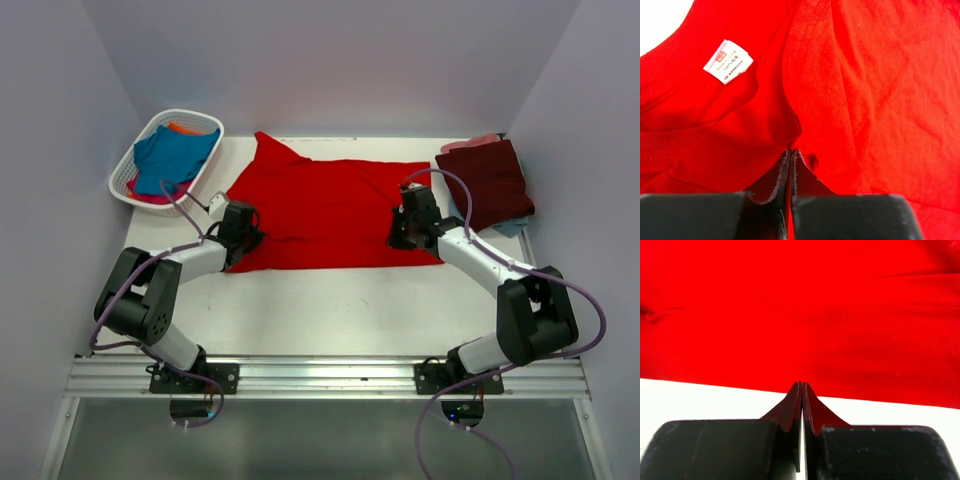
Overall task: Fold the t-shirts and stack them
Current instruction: Fold the tshirt
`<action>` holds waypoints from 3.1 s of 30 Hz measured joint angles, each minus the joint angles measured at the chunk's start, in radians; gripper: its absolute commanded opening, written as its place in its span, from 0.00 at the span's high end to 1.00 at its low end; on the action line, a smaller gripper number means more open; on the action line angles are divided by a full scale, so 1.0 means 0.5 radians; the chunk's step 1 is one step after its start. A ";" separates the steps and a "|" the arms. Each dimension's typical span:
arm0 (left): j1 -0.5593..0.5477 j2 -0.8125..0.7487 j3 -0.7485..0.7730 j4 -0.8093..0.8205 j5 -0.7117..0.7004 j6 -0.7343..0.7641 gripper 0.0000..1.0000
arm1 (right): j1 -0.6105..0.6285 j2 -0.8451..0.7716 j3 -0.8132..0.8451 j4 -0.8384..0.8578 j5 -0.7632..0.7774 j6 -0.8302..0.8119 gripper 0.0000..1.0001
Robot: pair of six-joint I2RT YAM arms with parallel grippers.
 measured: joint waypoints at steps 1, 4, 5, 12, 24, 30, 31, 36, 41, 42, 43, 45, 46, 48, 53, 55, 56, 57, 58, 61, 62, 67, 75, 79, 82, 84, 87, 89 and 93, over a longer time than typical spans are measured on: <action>0.001 0.000 0.000 0.001 0.001 0.002 1.00 | 0.000 0.000 0.000 0.000 0.000 -0.001 1.00; 0.003 -0.002 0.000 0.002 0.000 0.007 1.00 | 0.000 0.000 0.000 0.000 0.000 -0.002 1.00; 0.003 -0.002 0.000 0.003 0.000 0.008 1.00 | 0.000 0.000 0.000 0.000 0.001 -0.002 1.00; 0.003 0.003 0.002 0.073 0.040 0.078 1.00 | 0.000 0.000 0.000 0.000 0.002 -0.002 1.00; 0.009 0.335 0.320 0.266 0.236 0.318 1.00 | 0.000 0.000 0.000 -0.016 0.008 -0.025 1.00; 0.022 0.421 0.426 0.290 0.293 0.372 1.00 | 0.000 0.000 0.000 -0.021 0.016 -0.031 1.00; 0.022 0.426 0.436 0.293 0.302 0.375 1.00 | 0.000 0.001 0.000 -0.021 0.017 -0.031 1.00; 0.023 0.448 0.498 0.338 0.383 0.423 1.00 | 0.000 0.005 0.000 -0.023 0.017 -0.032 1.00; 0.024 0.495 0.599 0.394 0.472 0.496 1.00 | 0.000 0.024 0.000 -0.023 0.017 -0.033 1.00; 0.024 0.517 0.633 0.397 0.486 0.512 1.00 | 0.000 0.030 0.000 -0.022 0.016 -0.033 1.00; 0.024 0.542 0.668 0.397 0.506 0.526 1.00 | 0.000 0.035 0.000 -0.024 0.017 -0.033 1.00; 0.024 0.603 0.739 0.394 0.540 0.549 1.00 | 0.000 0.038 0.000 -0.029 0.018 -0.033 1.00; 0.024 0.633 0.772 0.386 0.555 0.563 1.00 | 0.000 0.038 0.000 -0.029 0.019 -0.034 1.00; 0.026 0.686 0.822 0.371 0.584 0.580 1.00 | 0.000 0.038 0.000 -0.030 0.029 -0.037 1.00; 0.034 0.792 0.900 0.354 0.678 0.615 1.00 | 0.000 0.038 0.000 -0.031 0.053 -0.043 1.00; 0.034 0.803 0.903 0.354 0.715 0.636 0.67 | 0.000 0.038 0.000 -0.030 0.053 -0.045 1.00; 0.034 0.804 0.902 0.359 0.734 0.658 0.54 | 0.000 0.038 0.000 -0.031 0.053 -0.046 1.00; 0.034 0.803 0.899 0.381 0.747 0.670 0.40 | 0.000 0.038 0.000 -0.030 0.053 -0.046 1.00; 0.034 0.797 0.882 0.417 0.752 0.681 0.20 | 0.000 0.038 0.000 -0.029 0.053 -0.046 0.92; 0.034 0.698 0.735 0.475 0.725 0.695 0.12 | 0.000 0.038 0.000 -0.028 0.059 -0.047 0.91; 0.034 0.636 0.662 0.484 0.708 0.704 0.12 | 0.000 0.038 0.000 -0.027 0.062 -0.047 0.91; 0.034 0.326 0.448 0.447 0.645 0.724 0.29 | 0.000 0.139 0.014 0.003 0.106 -0.048 1.00; 0.033 0.151 0.150 0.476 0.629 0.713 1.00 | 0.000 0.529 0.185 0.017 0.180 -0.022 1.00; 0.033 0.151 0.065 0.478 0.632 0.712 1.00 | 0.000 0.568 0.207 0.044 0.204 -0.022 1.00; 0.033 0.151 0.023 0.482 0.633 0.688 1.00 | 0.000 0.571 0.207 0.047 0.208 -0.022 1.00; 0.033 0.151 0.001 0.467 0.623 0.667 1.00 | 0.000 0.571 0.207 0.047 0.208 -0.023 1.00; 0.033 0.151 -0.002 0.413 0.573 0.644 1.00 | 0.000 0.571 0.207 0.039 0.208 -0.024 1.00; 0.033 0.156 -0.002 0.362 0.520 0.620 1.00 | 0.000 0.571 0.207 0.023 0.204 -0.027 1.00; 0.037 0.214 0.015 0.293 0.441 0.558 1.00 | 0.005 0.571 0.211 -0.018 0.181 -0.039 1.00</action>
